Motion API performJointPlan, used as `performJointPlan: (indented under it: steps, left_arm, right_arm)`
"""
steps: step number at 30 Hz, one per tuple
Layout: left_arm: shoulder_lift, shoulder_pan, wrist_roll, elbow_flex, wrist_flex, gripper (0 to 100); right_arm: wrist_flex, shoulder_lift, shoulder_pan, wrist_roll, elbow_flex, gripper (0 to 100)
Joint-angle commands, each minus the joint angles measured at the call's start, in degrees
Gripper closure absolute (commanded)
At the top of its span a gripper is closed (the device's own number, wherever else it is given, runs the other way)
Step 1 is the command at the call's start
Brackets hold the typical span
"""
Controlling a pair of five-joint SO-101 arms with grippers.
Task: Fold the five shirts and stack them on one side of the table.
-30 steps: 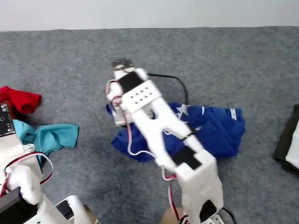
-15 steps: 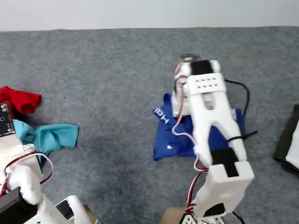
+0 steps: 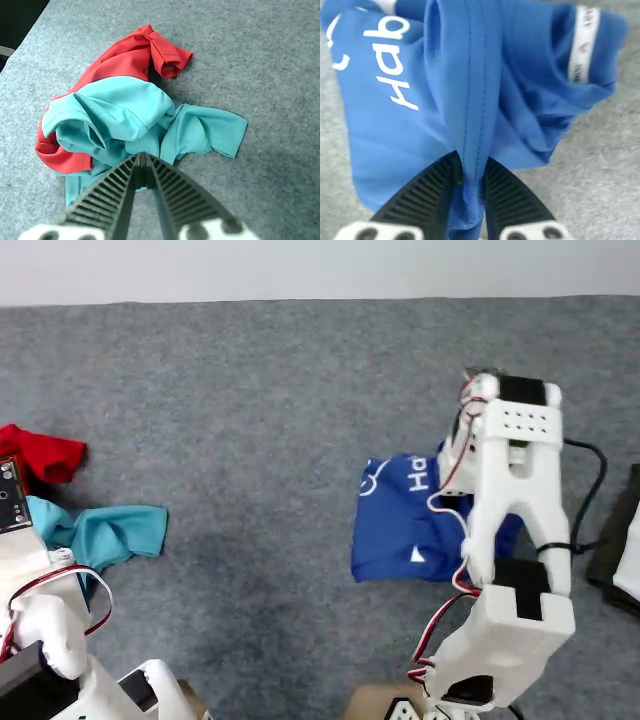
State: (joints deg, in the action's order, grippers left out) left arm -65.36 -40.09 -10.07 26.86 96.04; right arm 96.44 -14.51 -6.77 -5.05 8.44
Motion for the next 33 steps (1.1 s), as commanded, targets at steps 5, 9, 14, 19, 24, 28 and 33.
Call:
performJointPlan:
  steps: [5, 9, 14, 19, 24, 28, 33]
  left_arm:
    - [-0.26, -0.09, -0.53, -0.57, -0.88, 100]
    - [-0.26, 0.0, -0.53, -0.57, 0.18, 100]
    - [-0.26, 0.0, -0.53, -0.57, 0.62, 100]
    - [-0.26, 0.0, -0.53, -0.57, 0.62, 100]
    - [-0.26, 0.0, -0.53, -0.57, 0.62, 100]
    - [-0.26, 0.0, -0.53, -0.57, 0.62, 100]
    - [-0.26, 0.0, -0.53, -0.57, 0.62, 100]
  right_arm:
    - [-6.46, 3.21, -4.53, -3.6, -4.84, 98.9]
    - [-8.04, 3.21, -6.37, -4.4, -4.84, 98.9]
    - [-9.27, 3.21, -7.69, -5.71, -4.84, 98.9]
    - [-9.27, 3.21, -9.1, -6.77, -4.75, 98.9]
    - [-10.51, 3.21, -10.42, -6.86, -4.75, 98.9]
    - [-10.77, 3.21, -10.95, -6.95, -4.75, 98.9]
    - [-10.68, 3.21, -11.12, -9.58, -4.75, 98.9]
